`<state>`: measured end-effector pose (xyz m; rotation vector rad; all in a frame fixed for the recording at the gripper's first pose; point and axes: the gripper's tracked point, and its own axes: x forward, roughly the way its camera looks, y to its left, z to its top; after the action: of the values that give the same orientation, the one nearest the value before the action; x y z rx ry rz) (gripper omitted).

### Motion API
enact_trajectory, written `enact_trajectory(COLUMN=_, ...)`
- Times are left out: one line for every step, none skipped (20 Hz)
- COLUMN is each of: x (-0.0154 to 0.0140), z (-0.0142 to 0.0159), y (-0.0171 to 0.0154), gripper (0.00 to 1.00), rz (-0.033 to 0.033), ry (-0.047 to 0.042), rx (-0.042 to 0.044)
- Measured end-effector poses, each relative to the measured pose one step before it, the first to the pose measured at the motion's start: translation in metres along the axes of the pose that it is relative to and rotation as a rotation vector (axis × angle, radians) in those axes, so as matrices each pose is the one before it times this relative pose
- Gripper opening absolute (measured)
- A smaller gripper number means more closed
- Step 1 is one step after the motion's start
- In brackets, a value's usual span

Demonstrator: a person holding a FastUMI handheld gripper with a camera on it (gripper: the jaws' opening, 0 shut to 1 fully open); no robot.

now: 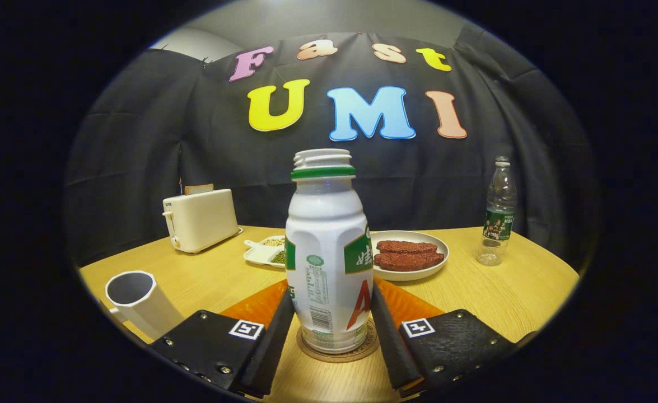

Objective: Take the bottle from table, then pour the juice into the cup, finally place the bottle on the coaster

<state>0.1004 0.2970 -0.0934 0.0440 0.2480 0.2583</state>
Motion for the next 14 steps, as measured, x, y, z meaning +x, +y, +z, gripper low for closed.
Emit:
enact_trajectory(x=-0.00147, z=-0.00036, y=-0.00005, gripper=0.75, rz=-0.00457, ry=0.00186, rx=-0.00239)
enact_trajectory(x=0.00064, z=-0.00059, y=0.00144, gripper=0.76, rz=-0.00132, ry=0.00054, rx=-0.00215)
enact_trajectory(x=-0.00044, z=-0.00015, y=0.0003, gripper=0.78, rz=-0.00157, ry=-0.00002, rx=-0.00221)
enact_trajectory(x=-0.00012, z=0.00066, y=0.0006, gripper=0.78, rz=0.00085, ry=0.00016, rx=-0.00004)
enact_trajectory(x=0.00076, z=-0.00056, y=-0.00007, gripper=0.82, rz=0.00016, ry=-0.00069, rx=-0.00051)
enact_trajectory(x=-0.00139, z=-0.00017, y=0.00064, gripper=0.86, rz=0.00078, ry=-0.00025, rx=0.00035)
enact_trajectory(x=0.0001, z=0.00151, y=-0.00011, gripper=0.91, rz=0.00039, ry=-0.00077, rx=0.00011)
enact_trajectory(x=0.00097, z=-0.0006, y=0.00018, gripper=0.94, rz=0.00085, ry=-0.00038, rx=-0.00076)
enact_trajectory(x=-0.00066, z=-0.00154, y=0.00013, gripper=0.97, rz=-0.00083, ry=-0.00101, rx=-0.00169)
enact_trajectory(x=0.00005, z=0.00027, y=0.00047, gripper=0.97, rz=-0.00097, ry=-0.00069, rx=-0.0022)
enact_trajectory(x=0.00021, z=0.0002, y=0.00015, gripper=0.97, rz=-0.00029, ry=-0.0003, rx=-0.00225)
enact_trajectory(x=0.00026, z=0.00069, y=0.00042, gripper=0.97, rz=-0.00012, ry=-0.00058, rx=-0.00164)
enact_trajectory(x=0.00059, z=0.00092, y=-0.00056, gripper=0.97, rz=-0.00198, ry=-0.00017, rx=-0.00039)
enact_trajectory(x=0.00043, z=-0.00146, y=0.00025, gripper=0.97, rz=0.00031, ry=-0.00021, rx=-0.00016)
